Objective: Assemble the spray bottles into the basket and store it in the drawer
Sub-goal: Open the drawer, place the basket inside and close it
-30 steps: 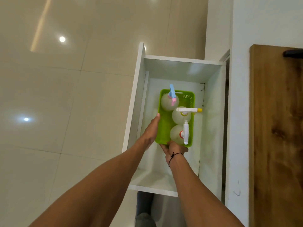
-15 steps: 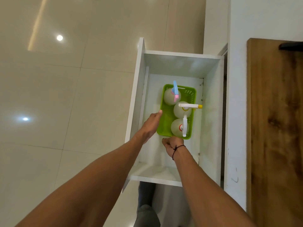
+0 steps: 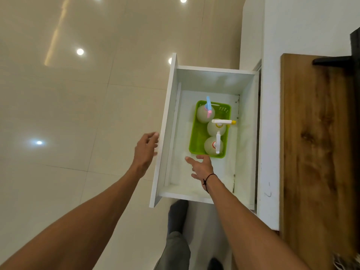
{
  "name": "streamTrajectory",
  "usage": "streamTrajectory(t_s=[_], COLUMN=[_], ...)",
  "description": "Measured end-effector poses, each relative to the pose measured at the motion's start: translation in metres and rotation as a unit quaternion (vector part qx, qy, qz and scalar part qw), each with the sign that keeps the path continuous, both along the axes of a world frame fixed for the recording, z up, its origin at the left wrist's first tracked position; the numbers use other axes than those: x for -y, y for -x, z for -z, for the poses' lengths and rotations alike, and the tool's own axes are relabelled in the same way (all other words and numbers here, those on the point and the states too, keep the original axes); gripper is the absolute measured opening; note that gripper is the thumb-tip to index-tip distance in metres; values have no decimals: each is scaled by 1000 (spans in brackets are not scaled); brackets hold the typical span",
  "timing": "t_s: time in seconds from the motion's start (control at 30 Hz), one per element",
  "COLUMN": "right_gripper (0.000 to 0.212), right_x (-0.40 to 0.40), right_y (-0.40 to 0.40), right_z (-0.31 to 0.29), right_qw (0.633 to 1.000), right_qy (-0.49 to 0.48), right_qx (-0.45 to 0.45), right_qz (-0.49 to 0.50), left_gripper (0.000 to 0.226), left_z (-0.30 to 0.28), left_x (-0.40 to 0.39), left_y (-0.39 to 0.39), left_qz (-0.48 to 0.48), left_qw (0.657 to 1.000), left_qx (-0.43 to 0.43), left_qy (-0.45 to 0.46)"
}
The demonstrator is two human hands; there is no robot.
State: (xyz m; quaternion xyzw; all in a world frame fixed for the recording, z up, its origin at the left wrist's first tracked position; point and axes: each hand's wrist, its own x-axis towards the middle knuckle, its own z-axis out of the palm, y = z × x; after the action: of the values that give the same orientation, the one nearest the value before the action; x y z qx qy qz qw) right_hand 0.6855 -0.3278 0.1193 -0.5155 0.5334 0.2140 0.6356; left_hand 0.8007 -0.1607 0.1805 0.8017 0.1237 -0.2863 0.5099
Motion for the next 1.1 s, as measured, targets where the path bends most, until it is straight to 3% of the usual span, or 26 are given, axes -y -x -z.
streamTrajectory(t_s=[0.1,0.2,0.23,0.3,0.37,0.4,0.43,0.53,0.67,1.1], right_gripper=[67,48,37,23,28,33,38,54,59,58], right_x=[-19,-38,-43,-50,-58,-62,-63,-53,-31,11], right_y=[2,11,16,24,27,29,31,34,37,60], right_z=[-10,-27,-31,-43,-51,-55,-57,-62,-73,-94], right_qw=[995,965,918,748,577,520,487,440,388,357], right_qy=[31,136,239,412,421,409,407,418,404,397], right_qx=[25,104,157,288,389,398,387,319,267,178], right_qz=[-88,-200,-275,-434,-582,-636,-669,-728,-784,-826], left_gripper=[66,78,77,71,79,85,88,96,110,94], left_z=[1,-5,-9,-19,-21,-21,-20,-22,-28,-12], left_x=[-4,-2,-2,-2,-2,0,2,15,36,81], left_y=[21,24,22,17,13,14,14,22,33,77], left_qz=[129,130,128,140,153,161,170,188,215,186], left_qw=[986,977,973,964,958,956,955,953,952,953], left_qx=[-104,-166,-190,-224,-239,-243,-244,-236,-218,-233], left_qy=[17,21,28,37,34,25,17,5,2,48])
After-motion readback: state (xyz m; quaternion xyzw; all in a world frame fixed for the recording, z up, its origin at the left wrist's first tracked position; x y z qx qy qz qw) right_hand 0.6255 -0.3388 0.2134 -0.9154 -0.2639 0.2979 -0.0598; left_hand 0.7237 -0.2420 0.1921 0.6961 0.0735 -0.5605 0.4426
